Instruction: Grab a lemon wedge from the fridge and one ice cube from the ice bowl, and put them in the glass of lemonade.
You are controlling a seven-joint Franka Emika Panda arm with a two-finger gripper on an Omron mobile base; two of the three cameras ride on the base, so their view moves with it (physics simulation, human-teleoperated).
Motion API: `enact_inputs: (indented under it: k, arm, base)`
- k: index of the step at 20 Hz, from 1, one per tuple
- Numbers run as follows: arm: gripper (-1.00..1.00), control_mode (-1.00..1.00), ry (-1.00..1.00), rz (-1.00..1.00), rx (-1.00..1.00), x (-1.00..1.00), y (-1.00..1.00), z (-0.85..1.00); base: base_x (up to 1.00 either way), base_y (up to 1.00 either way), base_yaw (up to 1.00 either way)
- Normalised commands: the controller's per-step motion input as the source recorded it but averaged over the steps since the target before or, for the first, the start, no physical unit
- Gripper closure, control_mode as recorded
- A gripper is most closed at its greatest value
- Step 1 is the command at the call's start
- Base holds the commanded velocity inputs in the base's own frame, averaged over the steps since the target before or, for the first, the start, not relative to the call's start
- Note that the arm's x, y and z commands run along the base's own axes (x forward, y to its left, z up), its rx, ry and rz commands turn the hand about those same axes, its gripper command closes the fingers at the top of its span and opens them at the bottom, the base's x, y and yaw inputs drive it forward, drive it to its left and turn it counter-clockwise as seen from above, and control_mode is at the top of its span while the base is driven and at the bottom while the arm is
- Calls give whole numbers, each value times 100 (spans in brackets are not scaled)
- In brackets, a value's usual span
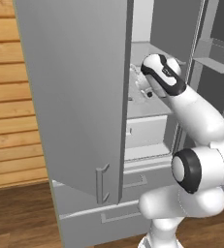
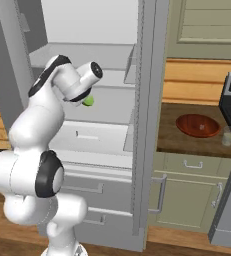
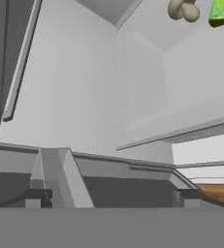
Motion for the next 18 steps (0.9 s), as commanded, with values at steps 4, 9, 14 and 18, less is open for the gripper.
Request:
enact_inputs:
  k: [4, 9, 14, 18]
  arm:
    - [-100, -100, 6, 6, 5, 13, 69, -5]
    - [-100, -100, 0, 12, 5, -15, 88, 0]
    - [-100, -100, 1, 17, 8, -38, 84, 0]
    - [-100, -100, 6, 17, 8, -63, 89, 0]
  base:
    - [0, 0, 0]
    - [0, 0, 0]
    - [0, 0, 0]
    - [0, 0, 0]
